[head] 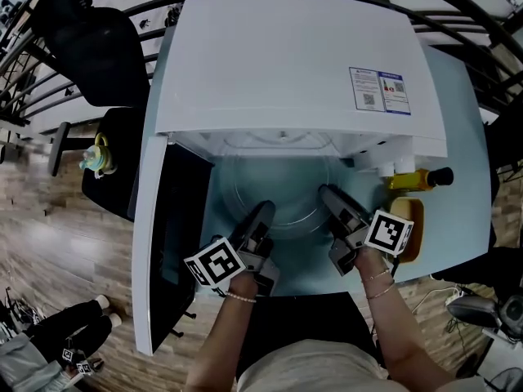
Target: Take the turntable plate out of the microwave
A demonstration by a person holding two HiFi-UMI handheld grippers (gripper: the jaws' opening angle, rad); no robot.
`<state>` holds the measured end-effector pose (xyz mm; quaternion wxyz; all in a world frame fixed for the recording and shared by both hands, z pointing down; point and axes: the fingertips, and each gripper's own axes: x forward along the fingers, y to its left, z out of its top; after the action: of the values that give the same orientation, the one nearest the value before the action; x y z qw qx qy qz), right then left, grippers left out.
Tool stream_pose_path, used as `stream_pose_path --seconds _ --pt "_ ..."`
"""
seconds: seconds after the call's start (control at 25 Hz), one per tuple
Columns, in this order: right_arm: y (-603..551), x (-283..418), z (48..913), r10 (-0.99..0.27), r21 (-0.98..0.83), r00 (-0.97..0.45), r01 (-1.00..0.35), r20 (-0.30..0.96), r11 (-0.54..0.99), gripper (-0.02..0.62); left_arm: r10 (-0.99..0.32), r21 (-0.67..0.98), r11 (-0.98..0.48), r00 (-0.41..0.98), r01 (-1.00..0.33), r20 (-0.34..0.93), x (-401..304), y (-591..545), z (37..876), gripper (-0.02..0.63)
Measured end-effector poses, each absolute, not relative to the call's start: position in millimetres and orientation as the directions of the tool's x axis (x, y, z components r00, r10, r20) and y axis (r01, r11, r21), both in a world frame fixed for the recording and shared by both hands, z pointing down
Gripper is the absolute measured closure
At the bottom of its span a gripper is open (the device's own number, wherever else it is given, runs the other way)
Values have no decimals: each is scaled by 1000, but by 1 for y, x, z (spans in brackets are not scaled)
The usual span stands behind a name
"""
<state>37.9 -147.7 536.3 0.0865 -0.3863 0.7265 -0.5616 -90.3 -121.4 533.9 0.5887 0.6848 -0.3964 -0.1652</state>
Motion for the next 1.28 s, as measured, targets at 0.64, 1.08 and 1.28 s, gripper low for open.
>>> stream_pose_path --seconds 0.64,1.08,1.28 --pt "-183 20 538 -653 -895 -708 -435 270 101 399 -715 934 10 650 -356 256 -98 -111 532 525" --pt "-200 13 536 -646 -916 -726 -387 235 102 471 -714 938 24 651 -346 259 -98 -110 534 525" --pt "-198 12 535 -650 -930 -732 -354 206 103 497 -717 930 23 642 -366 270 -100 -110 536 517"
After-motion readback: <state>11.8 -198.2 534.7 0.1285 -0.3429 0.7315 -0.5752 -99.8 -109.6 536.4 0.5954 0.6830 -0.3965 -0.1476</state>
